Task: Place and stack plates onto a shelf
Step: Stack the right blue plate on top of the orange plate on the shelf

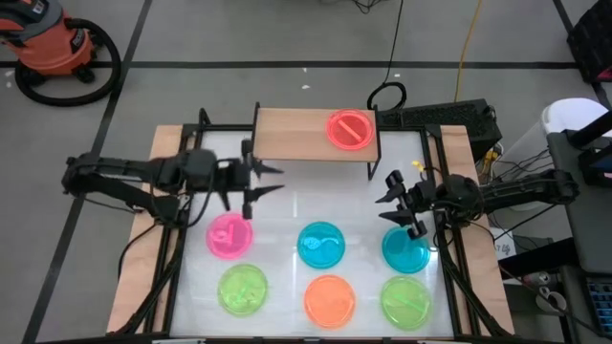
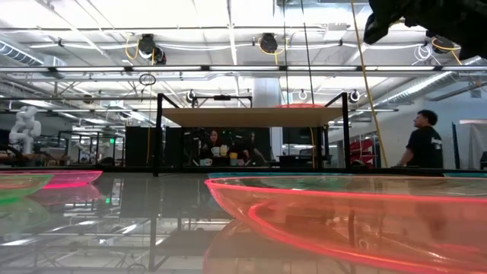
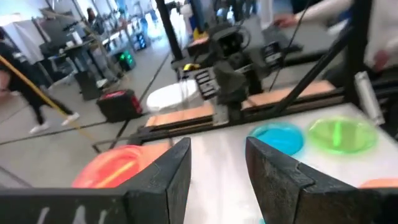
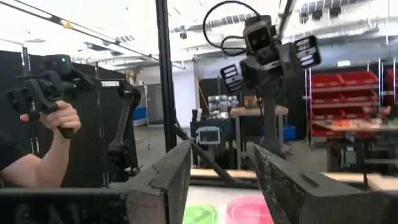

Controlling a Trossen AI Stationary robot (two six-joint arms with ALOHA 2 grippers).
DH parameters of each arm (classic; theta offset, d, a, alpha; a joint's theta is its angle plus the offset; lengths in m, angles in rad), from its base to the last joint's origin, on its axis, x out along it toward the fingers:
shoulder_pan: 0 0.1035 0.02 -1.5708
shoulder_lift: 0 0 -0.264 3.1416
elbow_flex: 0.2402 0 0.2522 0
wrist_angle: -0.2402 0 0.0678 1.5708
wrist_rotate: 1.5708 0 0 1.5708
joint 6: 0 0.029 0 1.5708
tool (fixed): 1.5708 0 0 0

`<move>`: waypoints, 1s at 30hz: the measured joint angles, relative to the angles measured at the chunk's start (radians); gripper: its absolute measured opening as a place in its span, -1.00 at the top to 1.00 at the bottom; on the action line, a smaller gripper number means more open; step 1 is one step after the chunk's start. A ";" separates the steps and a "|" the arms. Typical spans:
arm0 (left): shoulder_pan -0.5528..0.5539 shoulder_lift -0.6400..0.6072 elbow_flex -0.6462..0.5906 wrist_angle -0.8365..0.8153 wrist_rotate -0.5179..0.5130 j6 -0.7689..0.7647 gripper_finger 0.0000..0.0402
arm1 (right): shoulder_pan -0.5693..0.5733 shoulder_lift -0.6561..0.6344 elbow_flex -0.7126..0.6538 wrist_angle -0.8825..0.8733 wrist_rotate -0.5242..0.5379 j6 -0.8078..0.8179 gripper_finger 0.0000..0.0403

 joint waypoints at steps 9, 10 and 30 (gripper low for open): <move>-0.111 -0.190 -0.430 0.492 -0.070 -0.063 0.21 | -0.005 0.000 0.019 -0.149 0.157 0.062 0.22; -0.115 -0.203 -0.463 0.527 -0.083 -0.064 0.21 | -0.008 0.000 0.037 -0.182 0.156 0.063 0.22; -0.115 -0.222 -0.558 0.638 -0.114 -0.070 0.21 | 0.000 0.114 0.501 -1.262 0.178 0.210 0.22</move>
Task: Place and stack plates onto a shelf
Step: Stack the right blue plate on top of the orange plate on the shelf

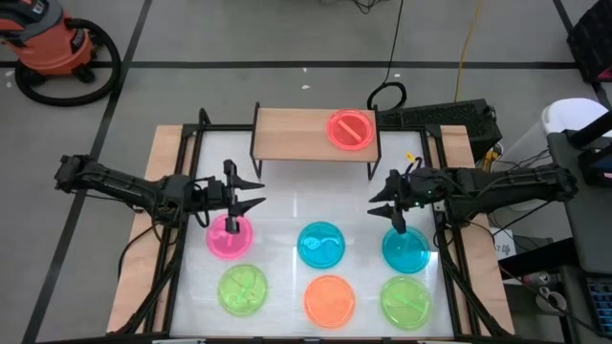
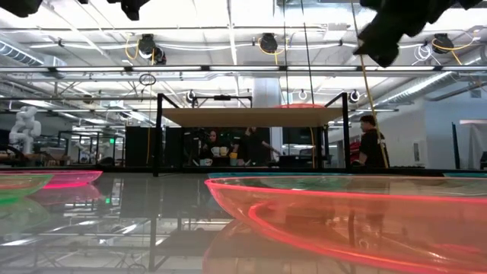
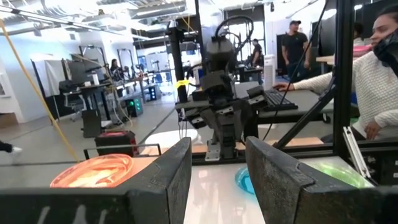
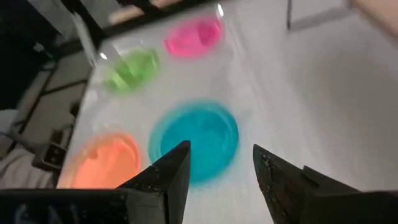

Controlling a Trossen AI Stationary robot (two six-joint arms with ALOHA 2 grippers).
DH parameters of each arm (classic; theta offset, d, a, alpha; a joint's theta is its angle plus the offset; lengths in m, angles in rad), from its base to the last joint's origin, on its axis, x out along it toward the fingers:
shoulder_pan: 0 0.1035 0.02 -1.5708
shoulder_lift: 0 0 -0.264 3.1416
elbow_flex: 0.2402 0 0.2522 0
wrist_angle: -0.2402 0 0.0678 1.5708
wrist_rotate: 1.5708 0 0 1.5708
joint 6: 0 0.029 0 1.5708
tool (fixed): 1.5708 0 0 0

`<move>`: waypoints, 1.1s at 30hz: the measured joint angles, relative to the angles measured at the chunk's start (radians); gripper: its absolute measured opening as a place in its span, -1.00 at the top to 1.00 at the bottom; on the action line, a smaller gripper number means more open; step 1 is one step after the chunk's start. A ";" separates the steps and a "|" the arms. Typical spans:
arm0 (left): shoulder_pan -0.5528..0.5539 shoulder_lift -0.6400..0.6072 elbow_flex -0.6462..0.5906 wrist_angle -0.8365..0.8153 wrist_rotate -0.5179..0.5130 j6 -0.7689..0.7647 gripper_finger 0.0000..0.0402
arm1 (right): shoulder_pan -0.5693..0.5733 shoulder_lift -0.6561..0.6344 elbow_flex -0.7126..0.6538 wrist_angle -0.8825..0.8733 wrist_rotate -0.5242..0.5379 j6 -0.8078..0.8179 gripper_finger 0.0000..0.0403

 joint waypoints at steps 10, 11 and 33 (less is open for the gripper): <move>0.000 0.000 0.000 -0.008 0.000 -0.016 0.21 | 0.000 0.065 0.000 -0.314 -0.120 0.255 0.22; 0.000 0.000 0.000 -0.008 0.000 -0.017 0.21 | 0.000 0.077 0.000 -0.341 -0.141 0.274 0.22; 0.000 0.042 0.000 0.008 0.001 -0.010 0.21 | -0.072 0.453 0.000 -0.532 -0.208 -0.006 0.32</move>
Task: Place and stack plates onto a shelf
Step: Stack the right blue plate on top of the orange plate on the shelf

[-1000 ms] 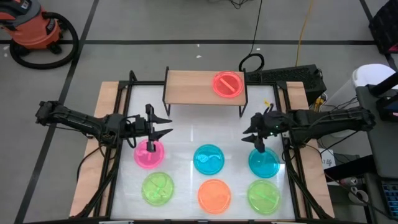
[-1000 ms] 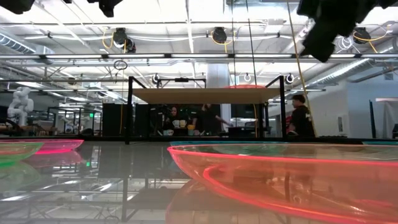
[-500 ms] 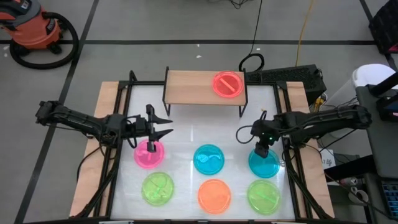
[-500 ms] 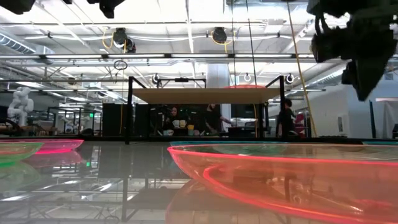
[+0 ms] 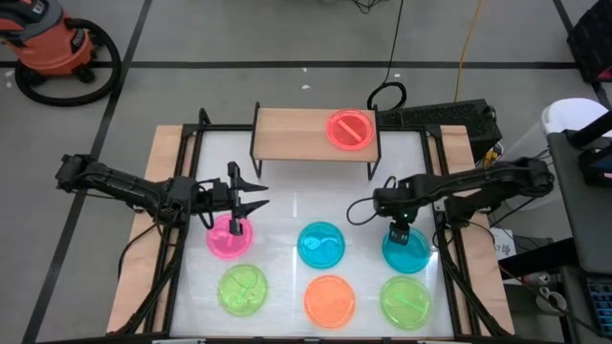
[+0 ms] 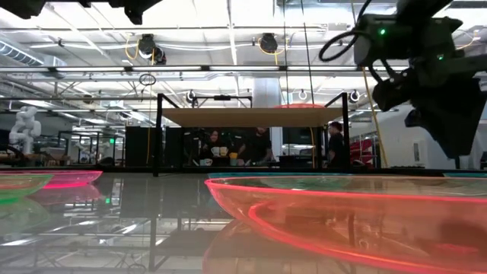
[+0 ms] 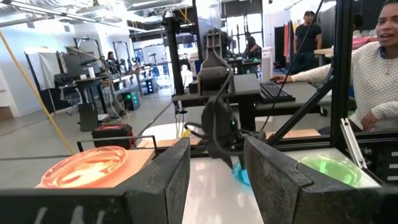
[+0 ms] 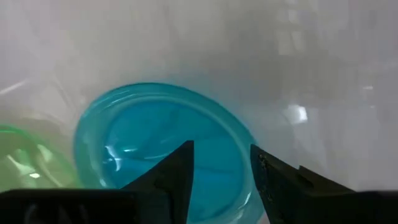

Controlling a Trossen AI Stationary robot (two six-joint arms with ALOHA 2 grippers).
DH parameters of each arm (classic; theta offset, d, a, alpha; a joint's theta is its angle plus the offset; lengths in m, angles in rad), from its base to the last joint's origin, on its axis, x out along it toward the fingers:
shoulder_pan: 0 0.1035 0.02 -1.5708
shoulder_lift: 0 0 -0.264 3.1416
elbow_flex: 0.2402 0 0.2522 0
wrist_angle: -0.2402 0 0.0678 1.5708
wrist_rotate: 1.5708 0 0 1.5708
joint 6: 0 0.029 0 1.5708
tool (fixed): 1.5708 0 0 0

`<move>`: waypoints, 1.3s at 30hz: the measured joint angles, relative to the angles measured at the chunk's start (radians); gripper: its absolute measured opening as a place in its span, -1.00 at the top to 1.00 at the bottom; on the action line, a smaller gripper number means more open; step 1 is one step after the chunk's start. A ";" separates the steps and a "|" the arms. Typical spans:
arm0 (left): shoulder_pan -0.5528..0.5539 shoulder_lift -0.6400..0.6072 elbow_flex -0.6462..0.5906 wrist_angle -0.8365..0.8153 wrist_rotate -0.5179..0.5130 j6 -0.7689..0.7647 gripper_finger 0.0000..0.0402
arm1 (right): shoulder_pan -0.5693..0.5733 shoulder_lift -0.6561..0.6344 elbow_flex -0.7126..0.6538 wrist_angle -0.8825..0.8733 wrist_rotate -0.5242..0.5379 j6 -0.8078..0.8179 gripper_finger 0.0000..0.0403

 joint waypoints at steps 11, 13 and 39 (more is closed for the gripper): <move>0.000 0.000 0.000 -0.009 0.000 -0.005 0.21 | -0.055 0.068 -0.001 0.060 0.001 -0.116 0.32; 0.000 0.000 0.000 -0.018 0.000 -0.006 0.21 | -0.060 0.069 -0.007 0.062 0.000 -0.132 0.32; 0.000 0.000 0.000 -0.030 0.000 -0.008 0.21 | -0.060 0.067 -0.124 0.170 -0.055 -0.126 0.93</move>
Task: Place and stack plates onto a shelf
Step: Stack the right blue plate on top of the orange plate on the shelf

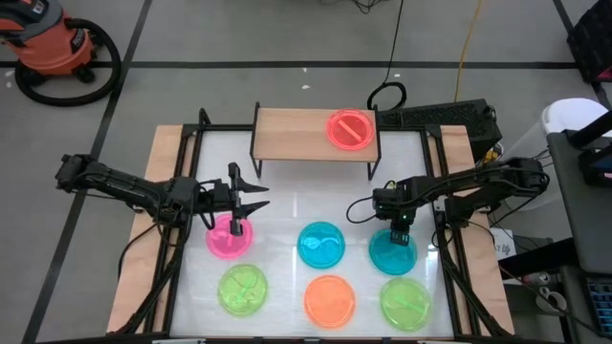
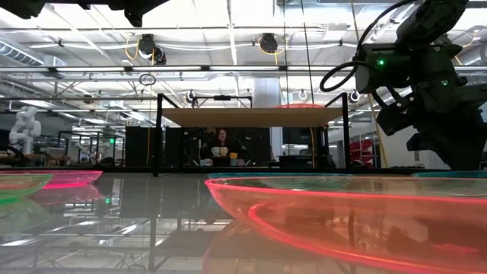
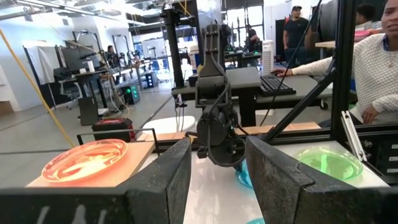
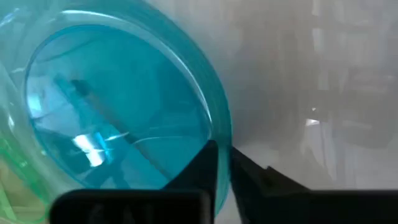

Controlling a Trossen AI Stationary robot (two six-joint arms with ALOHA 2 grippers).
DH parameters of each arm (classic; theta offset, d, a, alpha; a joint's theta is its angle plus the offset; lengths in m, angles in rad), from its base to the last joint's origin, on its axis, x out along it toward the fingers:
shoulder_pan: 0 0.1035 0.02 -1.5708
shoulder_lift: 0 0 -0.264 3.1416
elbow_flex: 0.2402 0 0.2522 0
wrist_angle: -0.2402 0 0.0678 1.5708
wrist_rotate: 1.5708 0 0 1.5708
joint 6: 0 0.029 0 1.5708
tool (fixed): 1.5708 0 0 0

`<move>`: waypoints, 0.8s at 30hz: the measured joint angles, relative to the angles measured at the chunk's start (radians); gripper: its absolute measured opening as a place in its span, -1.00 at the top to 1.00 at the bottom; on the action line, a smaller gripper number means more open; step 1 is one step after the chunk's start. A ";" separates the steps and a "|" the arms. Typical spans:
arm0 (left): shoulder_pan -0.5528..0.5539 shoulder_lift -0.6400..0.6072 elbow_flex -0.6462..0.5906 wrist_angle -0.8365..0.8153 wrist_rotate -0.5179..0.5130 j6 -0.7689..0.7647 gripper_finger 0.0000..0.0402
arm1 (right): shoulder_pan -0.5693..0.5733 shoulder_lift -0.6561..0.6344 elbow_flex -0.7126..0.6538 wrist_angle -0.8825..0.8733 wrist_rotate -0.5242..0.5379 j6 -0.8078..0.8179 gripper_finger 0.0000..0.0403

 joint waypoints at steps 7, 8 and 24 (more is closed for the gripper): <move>0.000 0.000 0.000 0.000 0.000 0.000 0.21 | 0.000 -0.044 0.002 -0.013 0.006 0.002 0.99; 0.000 0.000 0.000 0.000 0.000 0.000 0.21 | 0.000 -0.054 0.008 -0.021 0.007 0.002 0.99; 0.000 0.000 0.000 0.011 0.000 0.003 0.21 | -0.028 -0.318 0.168 0.141 0.036 0.036 1.00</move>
